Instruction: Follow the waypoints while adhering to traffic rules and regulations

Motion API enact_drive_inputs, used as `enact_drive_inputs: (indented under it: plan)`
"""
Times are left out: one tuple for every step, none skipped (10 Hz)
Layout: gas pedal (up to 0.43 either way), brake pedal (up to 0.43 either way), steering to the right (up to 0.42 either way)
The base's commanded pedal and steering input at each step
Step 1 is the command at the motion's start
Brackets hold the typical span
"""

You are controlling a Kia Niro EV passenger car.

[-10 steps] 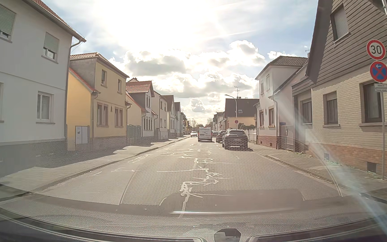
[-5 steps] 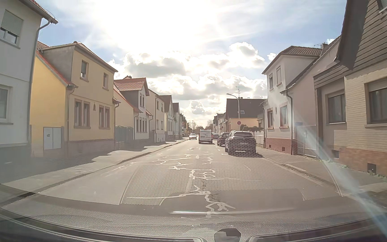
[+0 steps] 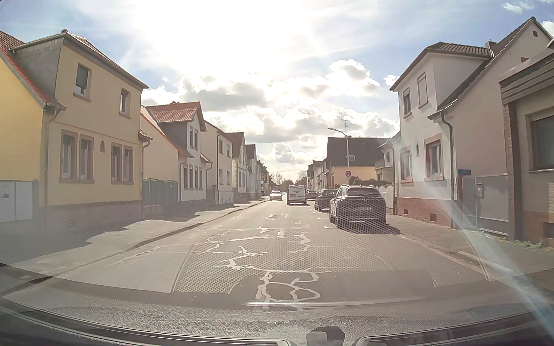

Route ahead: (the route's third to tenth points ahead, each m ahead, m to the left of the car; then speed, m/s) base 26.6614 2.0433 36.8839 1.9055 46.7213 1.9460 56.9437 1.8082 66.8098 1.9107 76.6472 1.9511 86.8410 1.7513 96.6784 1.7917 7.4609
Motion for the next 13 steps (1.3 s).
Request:
enact_drive_inputs:
  plan:
    - [0.047, 0.0, -0.006]
    - [0.047, 0.0, -0.007]
    - [0.047, 0.0, -0.007]
    - [0.047, 0.0, -0.007]
    - [0.047, 0.0, -0.007]
    - [0.047, 0.0, -0.006]
    - [0.047, 0.0, -0.006]
    - [0.047, 0.0, -0.006]
    - [0.047, 0.0, -0.004]
    - [0.047, 0.0, -0.002]
    - [0.047, 0.0, -0.001]
    - [0.02, 0.0, 0.0]
    - [0.02, 0.0, 0.001]
